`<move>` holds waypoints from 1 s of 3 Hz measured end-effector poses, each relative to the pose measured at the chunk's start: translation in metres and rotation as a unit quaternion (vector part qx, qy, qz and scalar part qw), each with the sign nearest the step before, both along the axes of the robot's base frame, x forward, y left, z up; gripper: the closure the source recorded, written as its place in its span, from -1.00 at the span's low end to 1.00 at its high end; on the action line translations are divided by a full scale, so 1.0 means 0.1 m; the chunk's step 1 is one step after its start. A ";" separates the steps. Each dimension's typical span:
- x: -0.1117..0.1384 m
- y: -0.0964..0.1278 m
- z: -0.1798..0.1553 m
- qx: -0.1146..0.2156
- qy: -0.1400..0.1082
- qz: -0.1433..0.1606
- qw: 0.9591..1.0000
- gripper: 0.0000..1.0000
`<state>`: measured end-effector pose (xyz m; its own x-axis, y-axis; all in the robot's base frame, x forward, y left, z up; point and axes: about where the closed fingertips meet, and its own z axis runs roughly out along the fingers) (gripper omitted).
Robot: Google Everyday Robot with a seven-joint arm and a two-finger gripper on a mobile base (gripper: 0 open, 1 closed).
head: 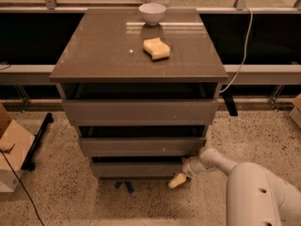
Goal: Open bottom drawer
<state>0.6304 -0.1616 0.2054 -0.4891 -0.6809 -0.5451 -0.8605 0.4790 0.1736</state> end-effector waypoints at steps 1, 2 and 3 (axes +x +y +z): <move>-0.15 -0.03 -0.05 -0.001 0.018 0.002 1.000 -0.07; -0.15 -0.03 -0.02 -0.001 0.018 0.002 1.000 0.40; -0.15 -0.03 -0.02 -0.001 0.018 0.002 1.000 0.86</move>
Offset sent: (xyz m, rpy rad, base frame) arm -0.0954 -0.0143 0.0119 -0.0208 0.1577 -0.0064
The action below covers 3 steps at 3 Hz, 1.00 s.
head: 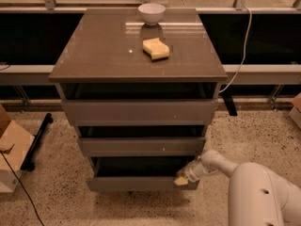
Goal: Open bottom drawer
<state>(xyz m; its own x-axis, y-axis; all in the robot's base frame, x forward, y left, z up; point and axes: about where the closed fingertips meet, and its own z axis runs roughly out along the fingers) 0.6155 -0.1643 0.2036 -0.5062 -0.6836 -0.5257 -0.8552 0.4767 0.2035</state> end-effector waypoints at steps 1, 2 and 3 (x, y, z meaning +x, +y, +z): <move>-0.25 0.02 0.07 -0.004 0.021 -0.001 1.000 0.79; -0.31 0.03 0.09 -0.005 0.025 -0.002 1.000 0.32; -0.33 0.05 0.07 -0.004 0.027 0.000 1.000 -0.14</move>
Offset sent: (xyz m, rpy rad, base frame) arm -0.0252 0.0024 0.0073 -0.0080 0.0411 -0.0028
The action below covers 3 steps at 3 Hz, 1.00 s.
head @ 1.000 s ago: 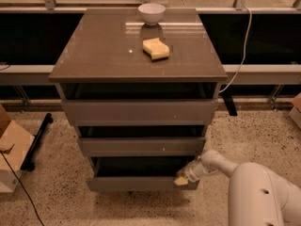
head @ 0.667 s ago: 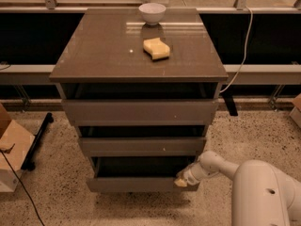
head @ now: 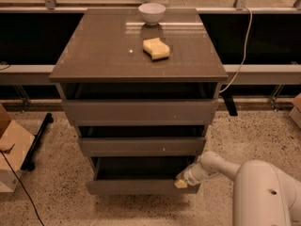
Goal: Open bottom drawer
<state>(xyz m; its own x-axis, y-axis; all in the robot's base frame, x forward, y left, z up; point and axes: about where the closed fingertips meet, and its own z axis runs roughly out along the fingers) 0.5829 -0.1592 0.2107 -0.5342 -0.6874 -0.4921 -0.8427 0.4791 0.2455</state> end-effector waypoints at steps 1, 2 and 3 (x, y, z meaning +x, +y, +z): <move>-0.02 0.01 -0.04 0.003 0.001 0.000 1.000 -0.61; -0.04 0.04 -0.11 0.004 -0.001 0.003 1.000 -1.00; -0.05 0.06 -0.16 0.003 -0.004 0.007 1.000 -1.00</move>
Offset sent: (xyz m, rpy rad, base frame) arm -0.0032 0.0050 -0.0184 0.0037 -0.0165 0.0148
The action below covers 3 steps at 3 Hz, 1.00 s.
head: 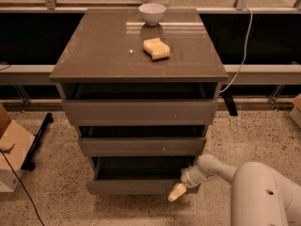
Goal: Open bottom drawer
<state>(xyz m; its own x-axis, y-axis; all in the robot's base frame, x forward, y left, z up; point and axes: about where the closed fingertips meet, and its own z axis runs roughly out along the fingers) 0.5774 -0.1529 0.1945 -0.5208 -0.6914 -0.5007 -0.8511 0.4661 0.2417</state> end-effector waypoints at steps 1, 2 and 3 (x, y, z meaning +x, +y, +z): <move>-0.05 0.00 -0.08 0.001 0.007 0.003 1.000 -0.65; -0.20 -0.04 -0.16 -0.011 0.029 0.009 0.999 -0.19; -0.25 -0.07 -0.16 -0.018 0.035 0.010 0.999 0.28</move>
Offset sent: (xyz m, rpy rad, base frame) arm -0.0364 -0.0131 -0.0213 -0.0564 0.1061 0.0277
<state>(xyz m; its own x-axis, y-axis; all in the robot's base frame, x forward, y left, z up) 0.5522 -0.1598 0.1781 -0.5406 -0.7187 -0.4373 -0.8413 0.4594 0.2849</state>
